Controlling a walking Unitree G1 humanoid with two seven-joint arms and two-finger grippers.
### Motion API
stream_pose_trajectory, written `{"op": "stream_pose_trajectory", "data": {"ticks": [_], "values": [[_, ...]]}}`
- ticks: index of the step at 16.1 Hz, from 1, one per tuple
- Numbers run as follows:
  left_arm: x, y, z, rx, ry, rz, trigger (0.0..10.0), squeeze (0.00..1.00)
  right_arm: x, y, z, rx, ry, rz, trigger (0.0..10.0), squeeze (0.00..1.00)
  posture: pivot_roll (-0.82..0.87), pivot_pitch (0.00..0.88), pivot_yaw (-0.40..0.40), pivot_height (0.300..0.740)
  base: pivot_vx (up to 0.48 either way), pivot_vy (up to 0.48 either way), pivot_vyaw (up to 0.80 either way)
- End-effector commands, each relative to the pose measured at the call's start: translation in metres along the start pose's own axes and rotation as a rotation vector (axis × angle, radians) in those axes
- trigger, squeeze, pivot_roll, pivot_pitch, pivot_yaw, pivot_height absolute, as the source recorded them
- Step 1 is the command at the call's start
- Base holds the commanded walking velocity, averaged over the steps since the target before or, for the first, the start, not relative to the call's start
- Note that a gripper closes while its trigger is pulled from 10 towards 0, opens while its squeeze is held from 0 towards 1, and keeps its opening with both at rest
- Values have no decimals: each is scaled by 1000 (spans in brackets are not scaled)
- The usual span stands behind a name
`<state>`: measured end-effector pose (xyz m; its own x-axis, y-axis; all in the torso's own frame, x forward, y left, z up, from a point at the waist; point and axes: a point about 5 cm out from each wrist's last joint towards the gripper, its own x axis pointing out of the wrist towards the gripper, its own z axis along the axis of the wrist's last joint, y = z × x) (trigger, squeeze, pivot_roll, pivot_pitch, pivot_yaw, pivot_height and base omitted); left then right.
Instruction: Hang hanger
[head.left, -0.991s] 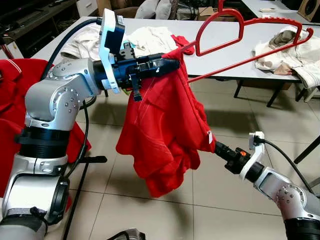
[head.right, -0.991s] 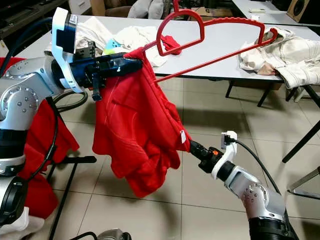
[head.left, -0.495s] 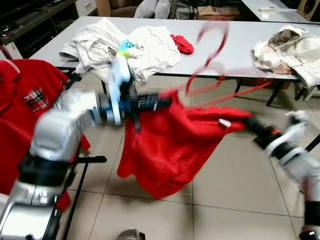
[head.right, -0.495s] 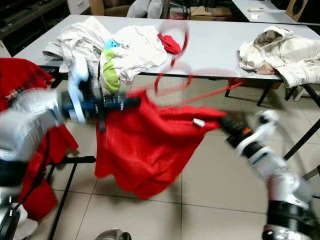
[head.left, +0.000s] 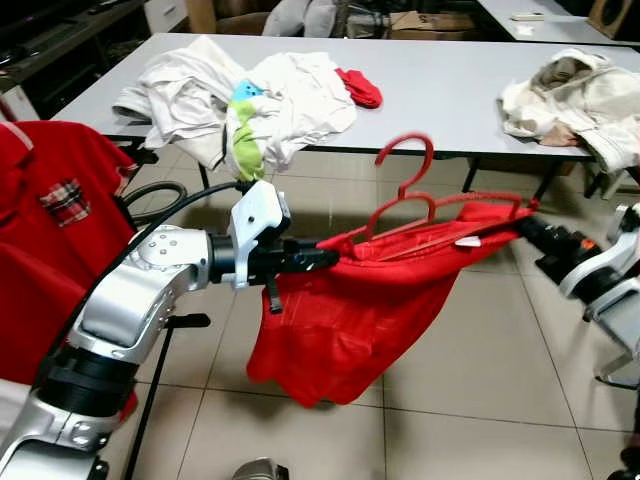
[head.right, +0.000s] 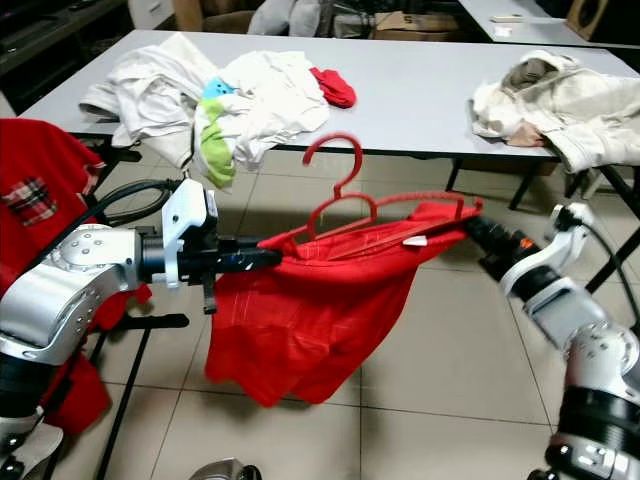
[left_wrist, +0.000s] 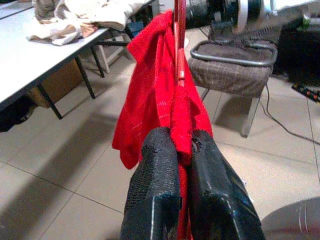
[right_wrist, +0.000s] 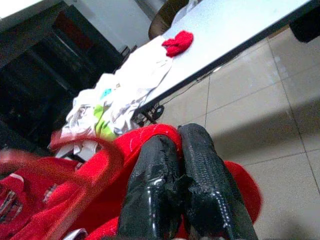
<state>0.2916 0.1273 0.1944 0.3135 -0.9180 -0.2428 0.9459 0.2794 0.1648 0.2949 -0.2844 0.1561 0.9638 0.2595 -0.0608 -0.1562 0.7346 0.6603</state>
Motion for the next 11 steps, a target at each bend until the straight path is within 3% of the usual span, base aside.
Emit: {"op": "stream_pose_trajectory", "data": {"ticks": [1, 4, 5, 11], "values": [[-12, 4, -3, 17, 37, 30, 0, 0, -10, -10, 21, -3, -83, -62, 0, 0, -76, 0, 24, 740, 0, 0, 0], [-21, 8, -12, 53, 135, 60, 0, 0, -12, -15, 32, 7, -109, -83, 0, 0, -75, 0, 23, 740, 0, 0, 0], [-23, 15, -18, 35, 185, 136, 0, 0, -12, -11, 35, -6, -108, -61, 0, 0, -74, 0, 20, 740, 0, 0, 0], [-26, 21, -41, 102, 426, 169, 0, 0, -6, 3, 34, -33, -91, -5, 0, 0, -76, 0, 24, 740, 0, 0, 0]]}}
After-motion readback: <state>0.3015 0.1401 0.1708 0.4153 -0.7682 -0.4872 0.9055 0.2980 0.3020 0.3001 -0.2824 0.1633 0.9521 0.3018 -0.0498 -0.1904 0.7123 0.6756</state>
